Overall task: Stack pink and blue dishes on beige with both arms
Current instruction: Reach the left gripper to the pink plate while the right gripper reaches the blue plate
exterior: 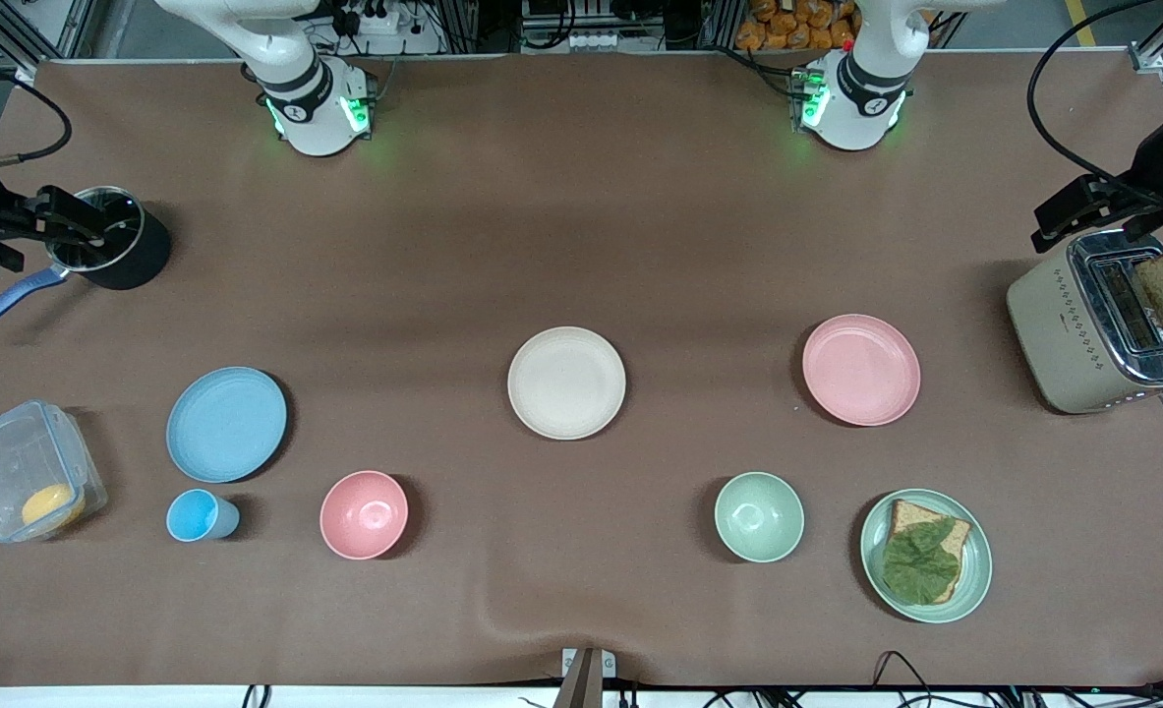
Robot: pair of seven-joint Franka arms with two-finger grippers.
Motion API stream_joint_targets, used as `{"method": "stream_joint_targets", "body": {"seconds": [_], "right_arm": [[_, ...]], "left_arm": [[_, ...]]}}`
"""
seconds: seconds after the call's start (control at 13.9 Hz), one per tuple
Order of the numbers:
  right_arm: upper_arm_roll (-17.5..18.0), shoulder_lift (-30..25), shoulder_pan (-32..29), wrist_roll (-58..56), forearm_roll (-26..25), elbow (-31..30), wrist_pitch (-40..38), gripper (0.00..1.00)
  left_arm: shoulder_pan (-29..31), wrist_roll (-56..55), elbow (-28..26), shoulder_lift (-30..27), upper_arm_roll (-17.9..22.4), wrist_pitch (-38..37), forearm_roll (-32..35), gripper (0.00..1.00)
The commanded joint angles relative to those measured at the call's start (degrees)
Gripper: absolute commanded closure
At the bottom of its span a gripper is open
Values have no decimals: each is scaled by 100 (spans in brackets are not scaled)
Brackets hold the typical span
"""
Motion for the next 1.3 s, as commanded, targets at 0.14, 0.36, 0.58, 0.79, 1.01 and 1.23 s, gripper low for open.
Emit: {"method": "stream_joint_targets", "body": {"seconds": [0.14, 0.36, 0.58, 0.79, 1.01, 1.23], "right_arm": [[-10, 13, 37, -11, -44, 29, -52, 0], [-10, 13, 28, -11, -36, 29, -61, 0], [-10, 22, 37, -11, -35, 12, -44, 0], [-10, 180, 37, -82, -35, -6, -52, 0], [-10, 548, -77, -82, -35, -15, 122, 0], [-10, 909, -227, -99, -44, -24, 246, 0]], "left_arm": [[40, 134, 125, -8, -12, -133, 15, 0], [32, 142, 134, 18, -12, -133, 6, 0], [40, 143, 125, 27, -3, -133, -12, 0], [32, 108, 46, 44, -21, -125, -12, 0], [23, -85, -294, 203, -21, 84, -3, 0], [93, -95, -1296, 203, -21, 1251, -3, 0]]}}
